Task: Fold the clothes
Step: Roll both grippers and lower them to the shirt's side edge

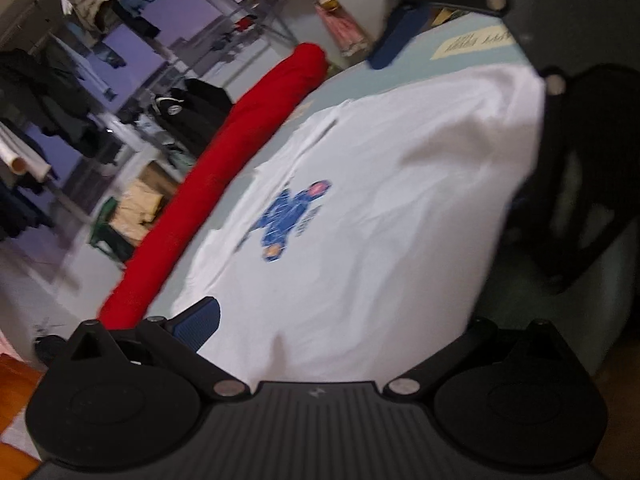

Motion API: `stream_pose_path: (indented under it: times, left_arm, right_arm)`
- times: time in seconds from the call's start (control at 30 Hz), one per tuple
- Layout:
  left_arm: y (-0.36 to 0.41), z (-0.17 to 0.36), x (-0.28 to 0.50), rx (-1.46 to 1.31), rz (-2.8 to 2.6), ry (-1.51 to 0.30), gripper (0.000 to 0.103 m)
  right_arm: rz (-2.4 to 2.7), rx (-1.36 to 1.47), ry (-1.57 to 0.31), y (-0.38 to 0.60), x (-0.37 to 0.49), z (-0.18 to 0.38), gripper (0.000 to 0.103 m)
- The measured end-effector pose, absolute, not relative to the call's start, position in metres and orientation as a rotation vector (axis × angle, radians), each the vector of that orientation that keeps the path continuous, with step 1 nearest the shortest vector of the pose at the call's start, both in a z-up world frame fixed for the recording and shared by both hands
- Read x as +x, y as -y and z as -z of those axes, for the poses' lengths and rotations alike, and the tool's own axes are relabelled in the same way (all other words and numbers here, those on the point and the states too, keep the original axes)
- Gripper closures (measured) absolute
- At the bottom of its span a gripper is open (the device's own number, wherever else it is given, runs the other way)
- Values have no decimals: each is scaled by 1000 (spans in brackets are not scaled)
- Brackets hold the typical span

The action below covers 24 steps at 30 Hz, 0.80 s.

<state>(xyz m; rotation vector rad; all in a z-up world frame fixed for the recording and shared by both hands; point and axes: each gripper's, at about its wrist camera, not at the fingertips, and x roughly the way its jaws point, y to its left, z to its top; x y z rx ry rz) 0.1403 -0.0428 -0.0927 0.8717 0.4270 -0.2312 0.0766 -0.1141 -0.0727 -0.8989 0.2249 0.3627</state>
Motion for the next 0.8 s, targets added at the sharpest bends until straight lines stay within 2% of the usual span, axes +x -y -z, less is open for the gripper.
stream_pose_path:
  times: [0.23, 0.53, 0.8]
  left_arm:
    - [31, 99, 134, 951, 191, -399, 1]
    - [9, 104, 132, 968, 140, -403, 1]
    - [43, 111, 136, 1046, 187, -341, 1]
  right_arm:
    - [-310, -970, -234, 115, 78, 94, 0]
    - [-196, -973, -293, 175, 83, 96, 0]
    - [-260, -1030, -210, 128, 81, 103, 0]
